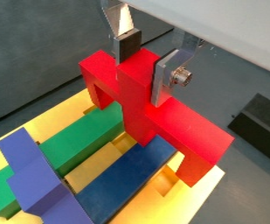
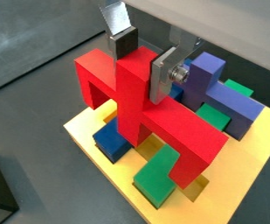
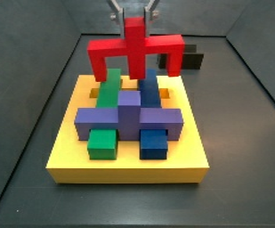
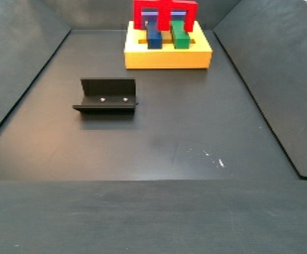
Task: Pick up the red object. Move up. Move to above the board. Insert the red object.
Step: Insert the red object.
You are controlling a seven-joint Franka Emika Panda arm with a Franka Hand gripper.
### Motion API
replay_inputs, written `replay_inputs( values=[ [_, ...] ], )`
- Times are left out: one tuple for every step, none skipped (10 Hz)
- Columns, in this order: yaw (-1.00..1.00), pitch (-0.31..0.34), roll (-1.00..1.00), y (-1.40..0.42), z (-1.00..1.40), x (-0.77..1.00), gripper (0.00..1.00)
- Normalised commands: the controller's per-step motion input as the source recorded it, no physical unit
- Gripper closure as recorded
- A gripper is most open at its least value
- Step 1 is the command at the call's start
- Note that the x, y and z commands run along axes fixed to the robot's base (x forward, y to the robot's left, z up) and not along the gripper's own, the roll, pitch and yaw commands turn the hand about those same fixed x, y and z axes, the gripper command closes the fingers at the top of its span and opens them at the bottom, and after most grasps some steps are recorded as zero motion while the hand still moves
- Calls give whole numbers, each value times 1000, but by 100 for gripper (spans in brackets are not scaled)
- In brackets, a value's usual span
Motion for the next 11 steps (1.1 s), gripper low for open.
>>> replay_inputs(
  values=[
    [-3,0,0,0,-46,-106,100],
    [0,0,0,0,-57,-74,100],
    [-3,0,0,-14,0,-31,100],
    [0,3,-27,-49,0,0,100],
    [-11,0,-53,-77,0,0,100],
    [-26,26,-37,-43,31,46,100],
    [-49,26,41,-60,209,0,100],
    [-103,0,24,-3,120,-151,100],
    [-109,0,0,0,166,-169,100],
    [-111,0,-13,0,29,-163,100],
    [0,-26,-90,80,-91,-14,100]
  ],
)
